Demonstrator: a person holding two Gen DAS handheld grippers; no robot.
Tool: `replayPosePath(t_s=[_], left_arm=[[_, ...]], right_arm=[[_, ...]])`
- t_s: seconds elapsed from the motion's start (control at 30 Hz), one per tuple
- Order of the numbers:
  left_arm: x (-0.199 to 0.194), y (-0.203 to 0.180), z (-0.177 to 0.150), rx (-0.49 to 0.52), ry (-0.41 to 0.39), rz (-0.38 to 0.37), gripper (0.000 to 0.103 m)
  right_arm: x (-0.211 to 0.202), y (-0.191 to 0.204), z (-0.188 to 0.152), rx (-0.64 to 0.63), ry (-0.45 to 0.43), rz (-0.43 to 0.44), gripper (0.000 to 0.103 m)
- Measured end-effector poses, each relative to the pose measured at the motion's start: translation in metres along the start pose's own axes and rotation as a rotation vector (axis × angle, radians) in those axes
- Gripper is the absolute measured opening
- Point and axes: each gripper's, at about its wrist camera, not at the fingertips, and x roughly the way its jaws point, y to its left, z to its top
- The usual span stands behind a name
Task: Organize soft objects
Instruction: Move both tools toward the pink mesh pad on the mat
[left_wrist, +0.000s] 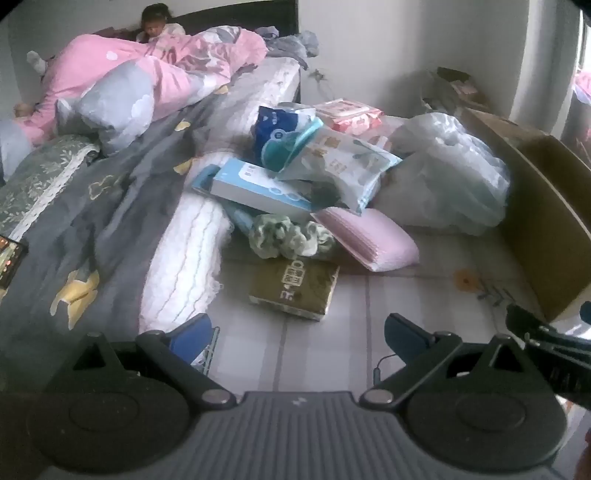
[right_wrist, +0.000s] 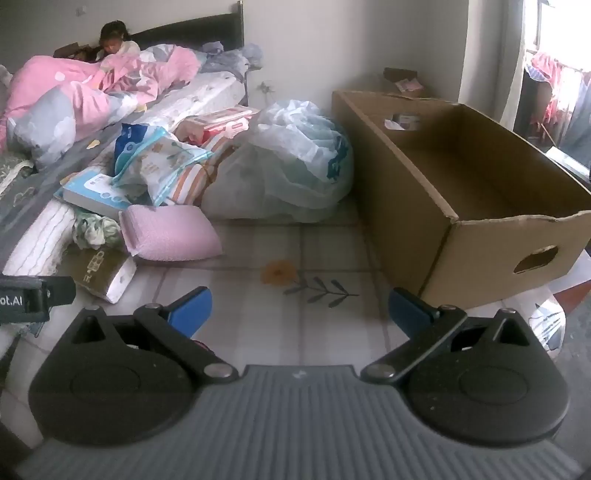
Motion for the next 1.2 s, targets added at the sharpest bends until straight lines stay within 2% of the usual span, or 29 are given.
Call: replayPosePath(t_s=[0.13,0.23,0.3,0.4,0.63,1.0,1.2], left_arm=[[0.0,-0.001,0.0,0.006,0.005,0.02,0.101],[0.006,-0.023,-0.003,0.01,0.001,0.035,0.101],[0.006,-0.025,-0.003,0.007,0.003,0.034,0.101],[0.0,-0.012,-0.001,0.029,0.005,0.008,0.101],[0.004,-0.011,0.005,0.015,0.006,-0.011,0.101],[0.006,-0.025,0.007,0.033,0.01,-0.042,0.101],[0.01,-0.039,0.005,0.055,0.023,-0.086,0.101]], right_arm=[[-0.001,0.0,0.0,0.004,0.004,0.006,0.102],[0.0,-0.001,0.002,-0.003,0.007,0.008,0.102],[-0.001,-0.004,0.004,-0.001,0.006,0.004,0.102],[0.0,-0.006,0.008,-0.011,0.013,-0.019,0.102],[0.0,-0.006,0.01,-0.011,0.008,-0.029,0.102],[-0.004,-0.016,0.011,-0.009,0.005,-0.048,0.102],[-0.01,-0.028,0.008,-0.002,0.005,-0.085,0.102]])
